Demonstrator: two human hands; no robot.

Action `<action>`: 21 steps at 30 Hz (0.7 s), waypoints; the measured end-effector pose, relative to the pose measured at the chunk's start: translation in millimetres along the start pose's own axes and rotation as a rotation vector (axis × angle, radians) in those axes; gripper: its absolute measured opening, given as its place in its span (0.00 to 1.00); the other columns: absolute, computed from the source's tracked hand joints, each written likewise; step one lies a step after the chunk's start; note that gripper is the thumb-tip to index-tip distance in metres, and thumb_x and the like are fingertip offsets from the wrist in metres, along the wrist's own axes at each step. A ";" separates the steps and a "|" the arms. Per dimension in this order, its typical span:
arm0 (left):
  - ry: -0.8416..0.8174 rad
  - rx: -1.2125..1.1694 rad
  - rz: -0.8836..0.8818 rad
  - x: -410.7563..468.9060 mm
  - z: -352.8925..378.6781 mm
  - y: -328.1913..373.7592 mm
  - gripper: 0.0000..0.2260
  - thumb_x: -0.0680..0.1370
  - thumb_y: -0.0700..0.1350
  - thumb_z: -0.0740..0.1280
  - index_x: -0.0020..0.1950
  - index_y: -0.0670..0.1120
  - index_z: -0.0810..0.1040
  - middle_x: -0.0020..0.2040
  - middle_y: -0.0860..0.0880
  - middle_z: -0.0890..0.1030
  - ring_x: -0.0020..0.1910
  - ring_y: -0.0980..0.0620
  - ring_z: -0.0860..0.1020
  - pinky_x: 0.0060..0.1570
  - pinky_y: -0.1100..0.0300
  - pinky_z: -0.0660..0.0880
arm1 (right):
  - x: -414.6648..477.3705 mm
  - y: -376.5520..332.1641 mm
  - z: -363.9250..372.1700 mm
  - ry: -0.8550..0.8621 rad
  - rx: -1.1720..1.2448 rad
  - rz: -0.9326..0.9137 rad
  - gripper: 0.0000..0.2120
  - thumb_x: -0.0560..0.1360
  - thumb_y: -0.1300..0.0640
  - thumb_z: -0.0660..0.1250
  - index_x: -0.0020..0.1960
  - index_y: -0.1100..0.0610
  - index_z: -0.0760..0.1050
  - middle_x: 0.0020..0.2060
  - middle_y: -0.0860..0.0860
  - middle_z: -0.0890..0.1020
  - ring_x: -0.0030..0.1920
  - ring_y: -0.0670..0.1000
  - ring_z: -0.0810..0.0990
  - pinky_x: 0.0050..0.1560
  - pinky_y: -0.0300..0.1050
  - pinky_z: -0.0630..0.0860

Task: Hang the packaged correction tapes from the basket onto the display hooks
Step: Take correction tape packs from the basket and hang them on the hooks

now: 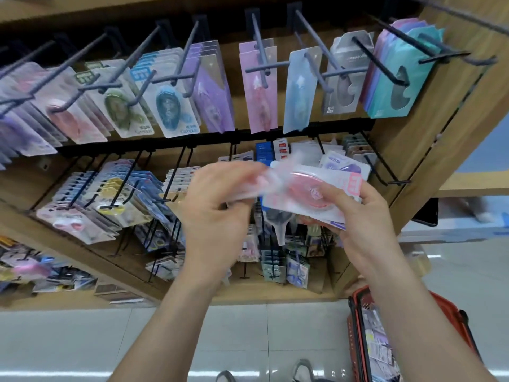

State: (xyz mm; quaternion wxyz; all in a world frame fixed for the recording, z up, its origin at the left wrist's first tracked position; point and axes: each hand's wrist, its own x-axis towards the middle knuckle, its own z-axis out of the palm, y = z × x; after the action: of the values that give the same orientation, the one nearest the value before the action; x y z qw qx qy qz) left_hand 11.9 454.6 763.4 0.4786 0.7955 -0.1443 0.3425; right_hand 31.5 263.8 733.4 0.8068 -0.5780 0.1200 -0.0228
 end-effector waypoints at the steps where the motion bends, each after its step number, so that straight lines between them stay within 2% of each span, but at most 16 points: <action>1: -0.069 0.148 0.224 -1.5 5.3 -0.1 0.21 0.70 0.29 0.67 0.51 0.54 0.84 0.51 0.58 0.83 0.54 0.50 0.78 0.58 0.43 0.73 | -2.1 -0.2 3.3 -0.040 0.022 0.017 0.12 0.74 0.61 0.72 0.57 0.57 0.81 0.48 0.52 0.87 0.46 0.52 0.86 0.40 0.45 0.82; 2: -0.111 0.277 0.349 -2.9 10.6 -3.8 0.20 0.72 0.31 0.66 0.52 0.55 0.82 0.53 0.56 0.83 0.57 0.48 0.77 0.59 0.38 0.70 | -3.8 -0.9 6.3 -0.078 0.052 0.033 0.11 0.75 0.61 0.70 0.57 0.57 0.80 0.48 0.52 0.87 0.46 0.52 0.85 0.40 0.45 0.81; 3: -0.129 0.356 0.381 -4.0 13.9 -9.9 0.19 0.73 0.34 0.65 0.53 0.56 0.81 0.56 0.55 0.83 0.59 0.46 0.75 0.59 0.34 0.68 | -4.9 -2.2 8.8 -0.106 0.090 0.056 0.10 0.77 0.61 0.68 0.57 0.57 0.80 0.48 0.53 0.86 0.45 0.51 0.85 0.38 0.44 0.81; 5: -0.129 0.354 0.332 -7.2 16.1 -19.9 0.21 0.74 0.33 0.64 0.55 0.57 0.81 0.60 0.54 0.81 0.63 0.42 0.73 0.59 0.33 0.68 | -4.8 -3.9 9.6 -0.112 0.185 0.112 0.08 0.78 0.60 0.65 0.56 0.56 0.80 0.45 0.53 0.86 0.42 0.50 0.85 0.37 0.45 0.81; 7: -0.146 0.275 0.293 -10.3 15.7 -26.6 0.21 0.73 0.29 0.65 0.54 0.51 0.85 0.61 0.50 0.80 0.64 0.38 0.72 0.62 0.38 0.70 | -4.3 -3.6 8.5 -0.123 0.232 0.135 0.07 0.79 0.55 0.65 0.55 0.54 0.79 0.44 0.52 0.86 0.43 0.50 0.85 0.40 0.47 0.82; 9: -0.208 0.234 0.267 -11.5 17.9 -28.0 0.19 0.73 0.26 0.65 0.54 0.46 0.85 0.62 0.48 0.79 0.65 0.38 0.72 0.66 0.44 0.70 | -5.6 -1.7 9.4 -0.186 0.217 0.102 0.14 0.74 0.49 0.68 0.57 0.54 0.78 0.47 0.52 0.86 0.45 0.50 0.85 0.40 0.47 0.82; 11: -0.263 0.203 0.231 -11.8 20.5 -24.7 0.22 0.71 0.24 0.62 0.55 0.44 0.85 0.64 0.47 0.78 0.69 0.40 0.71 0.71 0.49 0.67 | -6.6 0.9 10.8 -0.218 0.174 0.080 0.22 0.67 0.51 0.72 0.59 0.55 0.76 0.50 0.53 0.86 0.47 0.52 0.85 0.40 0.46 0.82; 13: -0.310 0.120 0.127 -14.7 21.2 -19.9 0.24 0.69 0.25 0.59 0.55 0.44 0.85 0.66 0.47 0.78 0.72 0.45 0.70 0.73 0.53 0.65 | -4.6 4.7 9.5 -0.215 0.114 0.053 0.24 0.66 0.56 0.74 0.62 0.56 0.76 0.51 0.54 0.86 0.48 0.54 0.86 0.40 0.46 0.81; 15: -0.296 -0.006 -0.069 -14.4 17.8 -15.0 0.24 0.69 0.28 0.59 0.55 0.49 0.84 0.66 0.50 0.78 0.71 0.52 0.70 0.72 0.51 0.66 | -1.2 5.5 8.6 -0.193 0.050 0.011 0.20 0.68 0.60 0.74 0.60 0.54 0.77 0.51 0.53 0.86 0.49 0.54 0.86 0.41 0.45 0.81; 18: -0.172 -0.117 -0.335 -7.2 7.3 -17.3 0.17 0.74 0.45 0.67 0.62 0.60 0.79 0.68 0.56 0.75 0.70 0.53 0.71 0.67 0.42 0.70 | 3.3 3.8 7.0 -0.243 -0.044 -0.044 0.17 0.67 0.61 0.75 0.55 0.52 0.78 0.49 0.50 0.87 0.49 0.51 0.86 0.43 0.45 0.82; 20: -0.203 -0.081 -0.482 -1.2 -2.5 -19.6 0.23 0.74 0.55 0.72 0.68 0.63 0.72 0.69 0.57 0.73 0.69 0.54 0.72 0.66 0.43 0.72 | 5.2 1.4 8.5 -0.315 -0.116 -0.054 0.21 0.63 0.58 0.76 0.55 0.52 0.78 0.50 0.50 0.86 0.51 0.52 0.85 0.49 0.49 0.82; 21: -0.248 -0.083 -0.560 0.0 -7.1 -20.1 0.26 0.73 0.57 0.74 0.69 0.64 0.70 0.69 0.57 0.74 0.69 0.55 0.72 0.66 0.45 0.72 | 6.2 1.0 10.3 -0.348 -0.147 -0.063 0.22 0.62 0.56 0.76 0.55 0.52 0.79 0.50 0.50 0.86 0.51 0.52 0.85 0.51 0.51 0.82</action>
State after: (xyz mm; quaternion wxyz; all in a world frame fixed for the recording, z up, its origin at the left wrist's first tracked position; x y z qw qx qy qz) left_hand 20.2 470.7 752.3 0.5651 0.8199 0.0094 0.0914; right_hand 39.7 272.7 734.5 0.7700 -0.6339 -0.0381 0.0611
